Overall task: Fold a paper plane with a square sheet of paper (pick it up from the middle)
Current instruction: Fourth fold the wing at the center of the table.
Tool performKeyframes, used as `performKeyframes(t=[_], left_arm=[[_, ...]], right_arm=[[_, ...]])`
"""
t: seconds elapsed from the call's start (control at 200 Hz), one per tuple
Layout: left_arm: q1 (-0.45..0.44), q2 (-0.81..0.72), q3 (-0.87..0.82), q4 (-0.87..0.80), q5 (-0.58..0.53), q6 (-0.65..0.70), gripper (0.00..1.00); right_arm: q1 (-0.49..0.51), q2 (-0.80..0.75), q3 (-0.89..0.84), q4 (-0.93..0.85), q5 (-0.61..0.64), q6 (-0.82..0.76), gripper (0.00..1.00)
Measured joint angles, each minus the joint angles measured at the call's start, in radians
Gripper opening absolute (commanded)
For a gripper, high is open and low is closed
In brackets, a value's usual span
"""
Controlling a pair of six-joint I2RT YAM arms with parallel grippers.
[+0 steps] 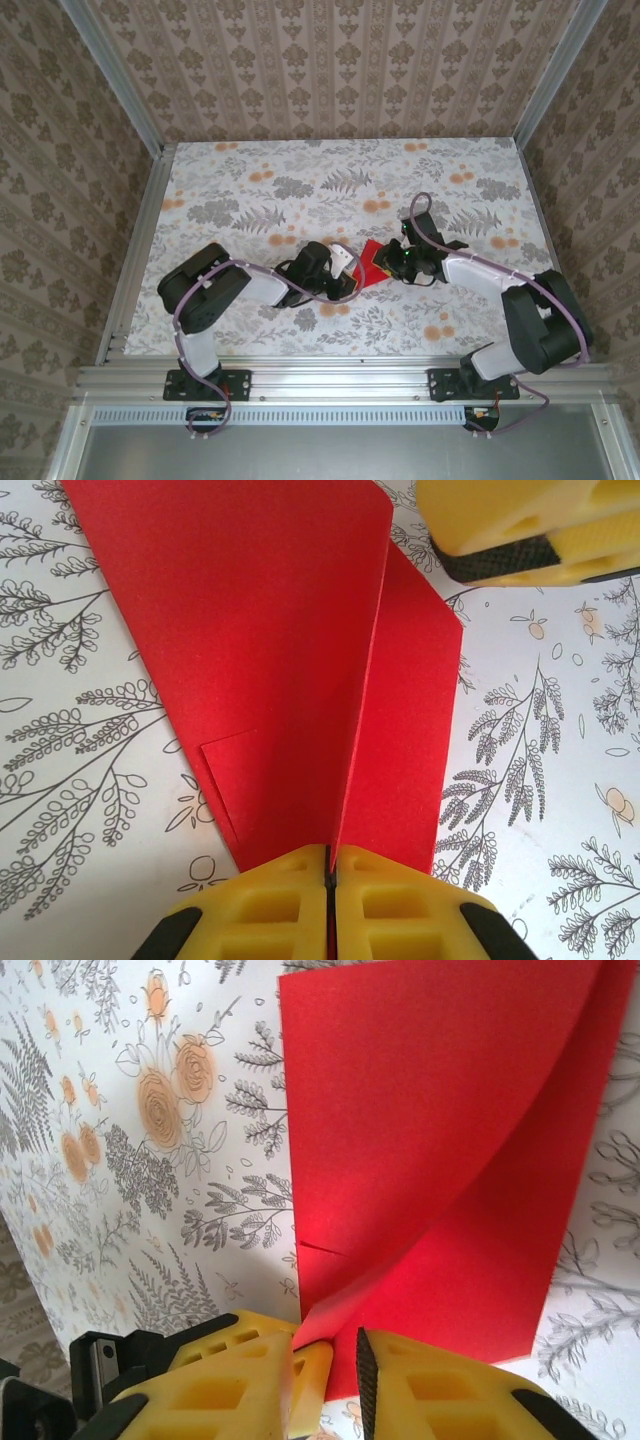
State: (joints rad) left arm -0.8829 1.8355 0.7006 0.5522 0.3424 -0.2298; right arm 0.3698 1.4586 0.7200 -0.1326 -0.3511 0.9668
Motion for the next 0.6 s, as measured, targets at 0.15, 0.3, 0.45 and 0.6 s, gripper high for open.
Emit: performKeyframes(t=[0.15, 0.3, 0.45, 0.6], left_arm=[[0.001, 0.000, 0.000, 0.003, 0.002, -0.010, 0.08], [0.001, 0.001, 0.000, 0.003, 0.002, -0.014, 0.08], [0.001, 0.002, 0.000, 0.003, 0.002, -0.019, 0.08], [0.001, 0.002, 0.000, 0.003, 0.002, -0.026, 0.09]], right_arm=[[0.000, 0.041, 0.000, 0.032, -0.002, -0.004, 0.17], [0.000, 0.045, -0.020, 0.075, -0.001, -0.003, 0.17], [0.000, 0.045, -0.051, 0.101, -0.001, -0.002, 0.14], [-0.001, 0.045, -0.073, 0.116, 0.006, 0.008, 0.14]])
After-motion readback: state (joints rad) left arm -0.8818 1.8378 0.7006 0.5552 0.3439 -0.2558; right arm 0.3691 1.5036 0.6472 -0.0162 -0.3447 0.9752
